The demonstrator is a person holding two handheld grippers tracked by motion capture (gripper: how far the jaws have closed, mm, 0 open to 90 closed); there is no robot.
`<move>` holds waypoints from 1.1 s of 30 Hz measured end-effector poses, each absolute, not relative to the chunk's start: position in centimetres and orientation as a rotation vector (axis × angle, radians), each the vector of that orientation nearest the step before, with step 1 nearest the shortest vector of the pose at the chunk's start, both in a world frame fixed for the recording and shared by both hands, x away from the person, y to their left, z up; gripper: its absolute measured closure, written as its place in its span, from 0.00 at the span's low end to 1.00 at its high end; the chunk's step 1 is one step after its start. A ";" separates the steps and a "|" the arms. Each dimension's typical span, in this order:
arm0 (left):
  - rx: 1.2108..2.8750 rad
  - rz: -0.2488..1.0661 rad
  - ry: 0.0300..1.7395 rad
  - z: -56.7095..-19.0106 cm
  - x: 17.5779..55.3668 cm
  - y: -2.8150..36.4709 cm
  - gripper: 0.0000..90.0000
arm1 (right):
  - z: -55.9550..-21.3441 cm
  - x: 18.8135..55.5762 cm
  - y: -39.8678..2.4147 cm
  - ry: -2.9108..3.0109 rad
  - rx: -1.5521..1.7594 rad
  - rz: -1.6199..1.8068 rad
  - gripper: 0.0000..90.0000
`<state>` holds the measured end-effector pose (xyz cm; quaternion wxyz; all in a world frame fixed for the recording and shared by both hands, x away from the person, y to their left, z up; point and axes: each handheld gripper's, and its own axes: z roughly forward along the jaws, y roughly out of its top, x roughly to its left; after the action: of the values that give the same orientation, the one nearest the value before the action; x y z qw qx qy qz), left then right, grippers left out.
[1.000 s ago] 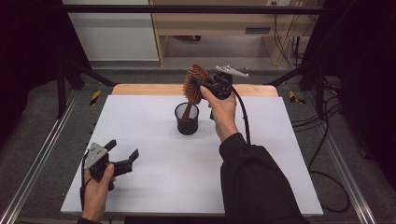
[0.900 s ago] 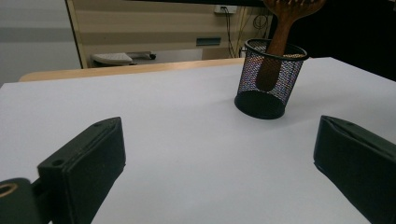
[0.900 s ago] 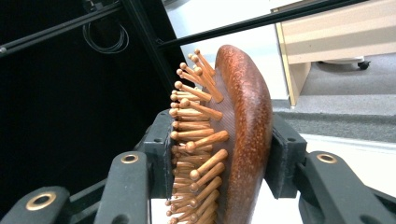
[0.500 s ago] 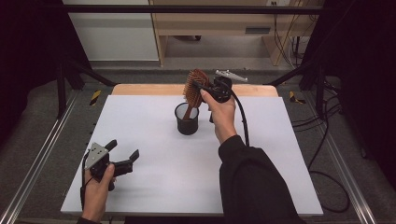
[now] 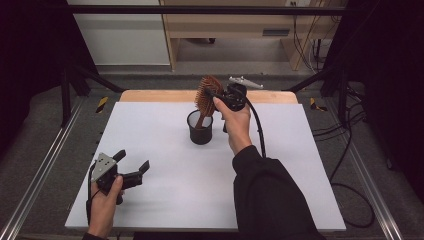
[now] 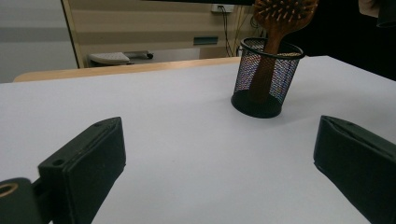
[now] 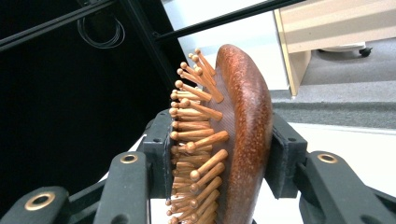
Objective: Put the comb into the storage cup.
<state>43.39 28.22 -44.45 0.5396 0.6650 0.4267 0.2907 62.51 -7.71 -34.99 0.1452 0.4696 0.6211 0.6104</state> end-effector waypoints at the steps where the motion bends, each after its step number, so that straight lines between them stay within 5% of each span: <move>1: 1.582 0.690 1.014 -44.5 43.4 28.2 0.03 | -35.1 62.5 -7.7 1.792 1.354 1.761 0.58; 33: 1.594 0.681 1.013 -44.5 43.5 28.1 0.03 | -35.8 62.9 -7.3 1.797 1.373 1.769 0.57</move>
<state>43.47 28.10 -44.55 0.5373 0.6696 0.4255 0.2861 62.91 -7.33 -35.83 0.1347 0.4737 0.6202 0.6106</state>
